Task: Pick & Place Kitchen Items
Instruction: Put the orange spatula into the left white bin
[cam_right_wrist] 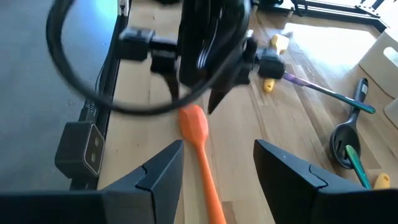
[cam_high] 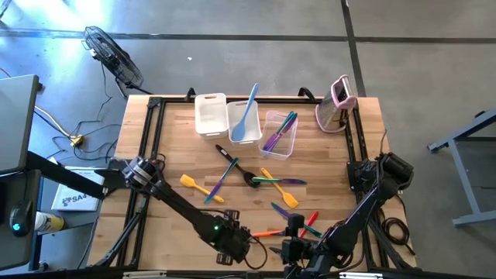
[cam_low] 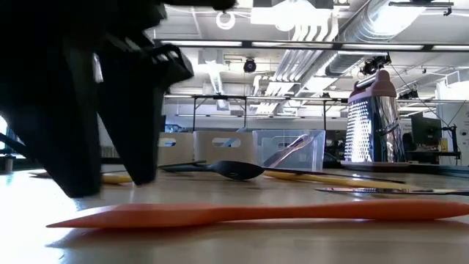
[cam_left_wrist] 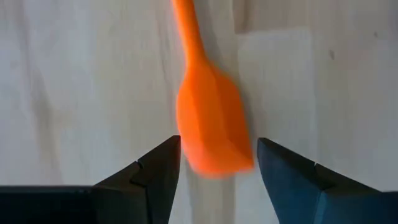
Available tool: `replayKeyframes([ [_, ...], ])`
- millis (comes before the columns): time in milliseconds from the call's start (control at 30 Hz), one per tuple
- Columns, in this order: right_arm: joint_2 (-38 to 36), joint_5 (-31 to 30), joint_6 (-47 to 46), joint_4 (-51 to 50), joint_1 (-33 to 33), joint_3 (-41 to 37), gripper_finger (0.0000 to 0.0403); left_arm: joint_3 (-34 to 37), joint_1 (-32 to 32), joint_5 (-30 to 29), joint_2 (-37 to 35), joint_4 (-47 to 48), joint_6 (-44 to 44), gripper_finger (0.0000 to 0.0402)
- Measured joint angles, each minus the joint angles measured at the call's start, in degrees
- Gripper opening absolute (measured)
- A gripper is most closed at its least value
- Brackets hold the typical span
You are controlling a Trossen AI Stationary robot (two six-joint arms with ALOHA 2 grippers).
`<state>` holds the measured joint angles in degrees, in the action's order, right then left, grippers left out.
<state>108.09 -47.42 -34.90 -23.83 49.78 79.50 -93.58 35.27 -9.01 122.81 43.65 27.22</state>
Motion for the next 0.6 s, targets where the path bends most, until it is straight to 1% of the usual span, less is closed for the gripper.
replayKeyframes([
  [133,0.00,0.02,-0.02,0.00,0.00,0.00,0.0188,-0.14,0.00,-1.21,2.28,-1.15,-0.39,0.0207],
  [300,0.00,-0.03,0.07,-0.12,-0.03,0.00,0.0188,-0.29,-0.03,-0.86,3.72,-1.57,-0.65,0.0207],
  [400,0.00,-0.09,0.15,-0.38,-0.19,0.00,0.0188,-0.29,-0.38,-0.59,4.71,-2.00,-3.15,0.0207],
  [433,0.02,-0.09,0.16,-0.46,-0.23,-0.02,0.0188,-0.29,-0.58,0.19,5.11,-1.98,-3.38,0.0207],
  [500,0.02,-0.09,0.16,-0.45,-0.41,-0.02,0.0188,-0.31,-1.59,3.63,6.05,-2.33,-3.55,0.0207],
  [567,0.02,-0.10,0.16,-0.67,-0.44,-0.02,0.0188,-0.33,-2.29,6.54,6.87,-2.50,-3.22,0.0199],
  [600,0.02,-0.09,0.16,-0.78,-0.44,-0.02,0.0188,-0.33,-2.56,7.01,7.10,-2.80,-3.23,0.0191],
])
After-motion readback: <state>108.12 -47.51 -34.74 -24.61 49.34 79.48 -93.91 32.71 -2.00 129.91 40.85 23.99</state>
